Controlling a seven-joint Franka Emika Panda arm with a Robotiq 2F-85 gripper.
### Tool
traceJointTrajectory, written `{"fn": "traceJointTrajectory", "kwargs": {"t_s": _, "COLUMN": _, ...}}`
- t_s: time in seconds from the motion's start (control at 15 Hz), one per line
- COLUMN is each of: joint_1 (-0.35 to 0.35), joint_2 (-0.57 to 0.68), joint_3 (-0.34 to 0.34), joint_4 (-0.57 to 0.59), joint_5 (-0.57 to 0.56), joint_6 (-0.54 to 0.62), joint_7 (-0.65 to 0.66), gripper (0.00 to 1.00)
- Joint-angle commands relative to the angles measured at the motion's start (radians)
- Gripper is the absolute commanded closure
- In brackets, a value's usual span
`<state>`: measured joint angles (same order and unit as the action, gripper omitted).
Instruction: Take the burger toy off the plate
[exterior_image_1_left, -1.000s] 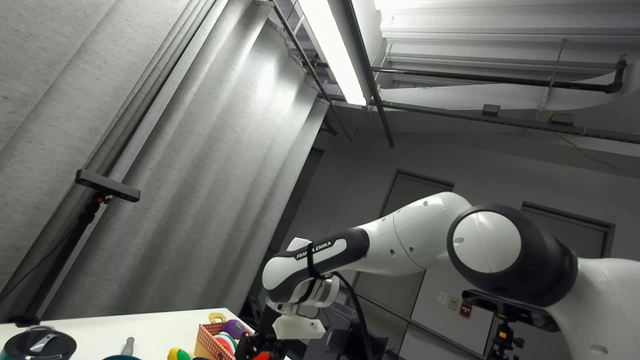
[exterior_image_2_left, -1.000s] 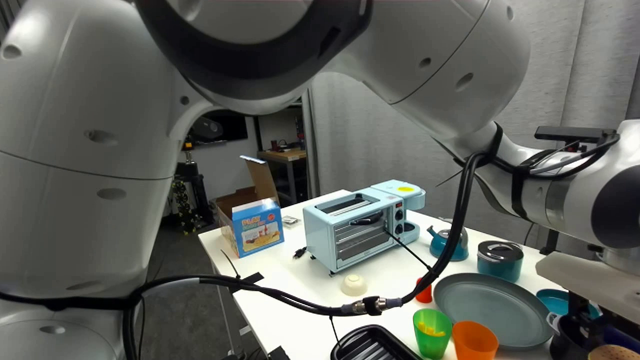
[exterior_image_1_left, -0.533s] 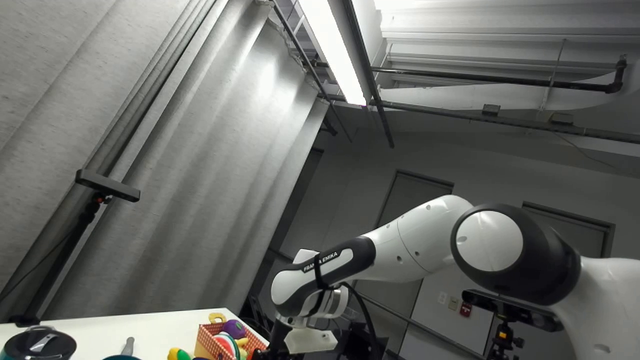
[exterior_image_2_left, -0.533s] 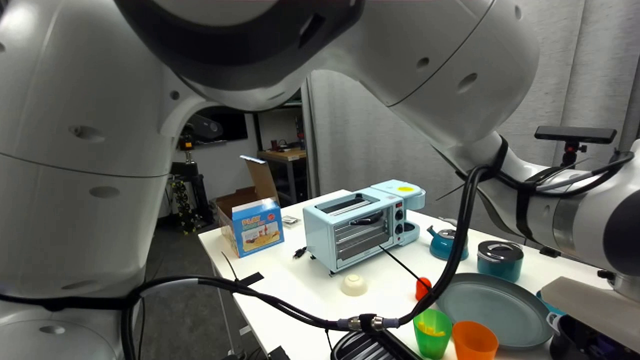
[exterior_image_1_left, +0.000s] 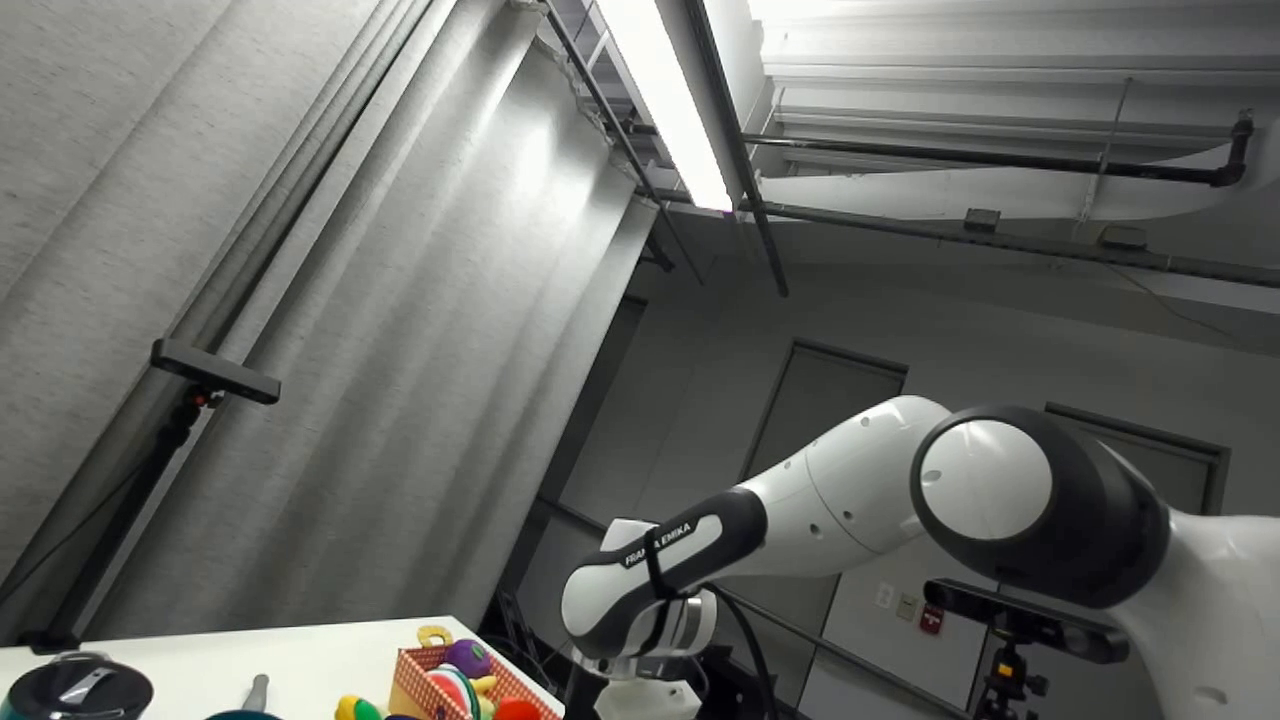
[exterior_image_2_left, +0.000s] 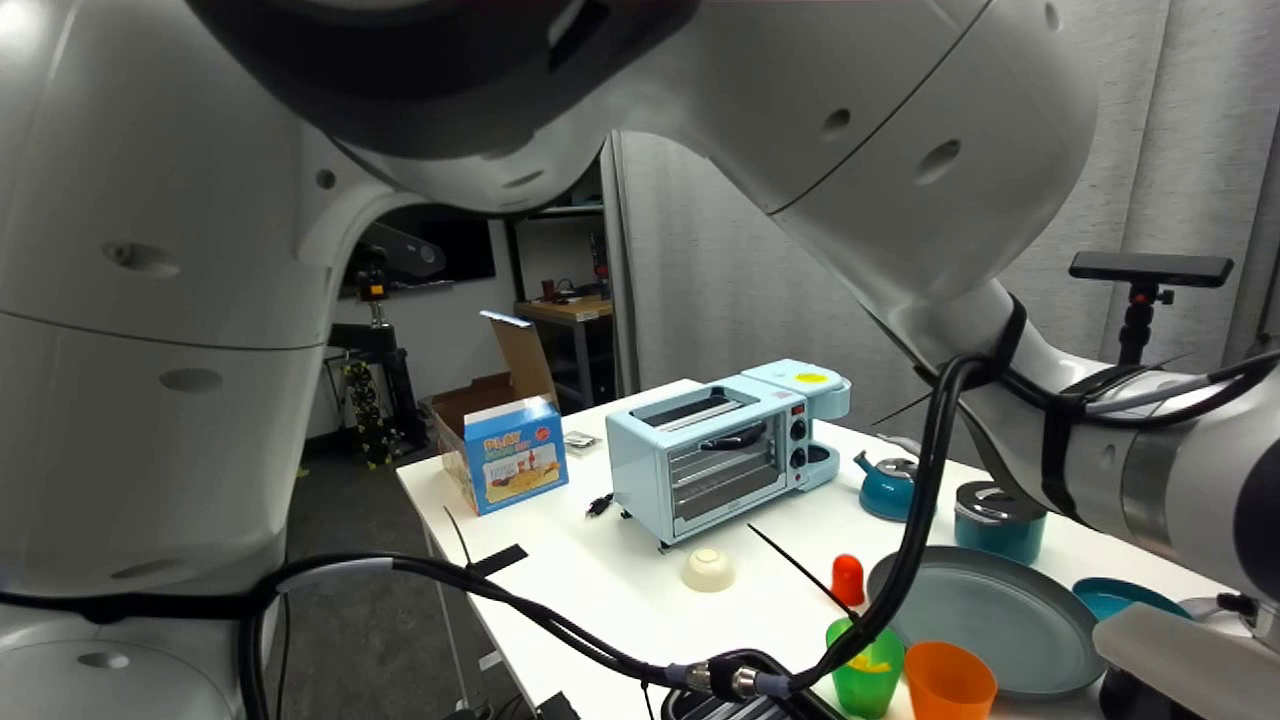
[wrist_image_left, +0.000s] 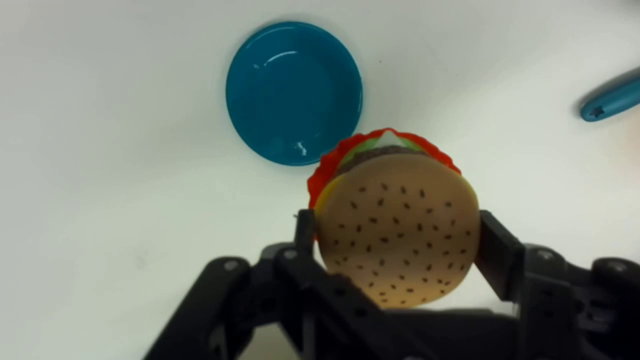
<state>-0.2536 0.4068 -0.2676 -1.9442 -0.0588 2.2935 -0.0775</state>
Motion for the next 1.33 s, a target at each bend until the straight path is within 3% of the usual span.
{"fn": "traceJointTrajectory", "kwargs": {"t_s": 0.0, "joint_1": -0.015, "joint_2": -0.041, "joint_3": -0.01, "joint_4": -0.049, "joint_5": -0.041, "joint_6": -0.008, "joint_7": 0.002, "gripper": 0.49}}
{"fn": "traceJointTrajectory", "kwargs": {"t_s": 1.27, "joint_1": -0.05, "joint_2": -0.017, "joint_3": -0.047, "joint_4": -0.107, "joint_5": -0.095, "joint_6": 0.006, "joint_7": -0.001, "gripper": 0.49}}
